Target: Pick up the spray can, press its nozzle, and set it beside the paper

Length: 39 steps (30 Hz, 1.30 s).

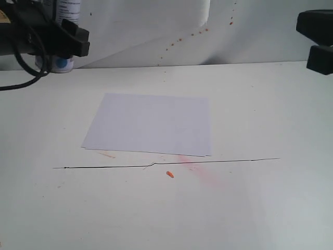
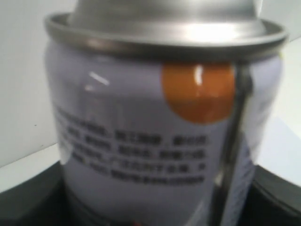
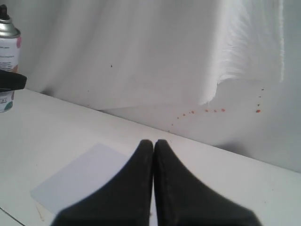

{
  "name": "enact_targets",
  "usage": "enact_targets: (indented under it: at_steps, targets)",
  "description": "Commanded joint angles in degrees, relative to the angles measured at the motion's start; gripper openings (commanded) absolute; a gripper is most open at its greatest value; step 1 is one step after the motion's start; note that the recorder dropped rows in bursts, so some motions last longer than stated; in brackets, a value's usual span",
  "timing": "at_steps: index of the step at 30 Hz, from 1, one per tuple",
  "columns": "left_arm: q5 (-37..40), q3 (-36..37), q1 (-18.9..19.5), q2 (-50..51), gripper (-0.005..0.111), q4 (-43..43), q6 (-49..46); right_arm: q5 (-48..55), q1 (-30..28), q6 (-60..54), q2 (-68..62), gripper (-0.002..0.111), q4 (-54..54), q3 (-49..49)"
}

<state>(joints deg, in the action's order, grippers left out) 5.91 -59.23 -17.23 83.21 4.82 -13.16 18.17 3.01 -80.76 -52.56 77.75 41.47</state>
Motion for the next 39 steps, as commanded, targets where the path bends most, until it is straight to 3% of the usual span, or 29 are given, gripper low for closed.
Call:
enact_targets:
  at_steps: [1,7,12,17,34,39]
  targets:
    - [-5.6,1.7,0.1,-2.8,0.0,0.6,1.1,1.8,-0.2,0.9,0.8,0.0,0.5,-1.8]
    - [-8.3,4.8,0.8,-2.6,0.0,0.6,2.8,6.0,-0.2,1.5,3.2,0.0,1.6,-11.0]
    - [-11.4,9.0,4.3,-3.0,0.0,0.6,6.7,-0.7,-0.2,1.3,10.0,0.0,2.1,-15.9]
    - [-16.1,15.0,7.9,-6.9,0.0,0.6,9.9,4.0,-0.2,1.3,16.3,0.0,-1.9,-17.9]
    - [-18.2,22.3,8.0,-10.8,0.0,3.0,10.2,5.8,-0.2,3.2,39.3,0.0,-8.6,-18.3]
    - [-24.5,26.3,8.0,-11.1,0.0,3.2,11.6,6.5,-0.2,3.2,41.3,0.0,-8.6,-18.3]
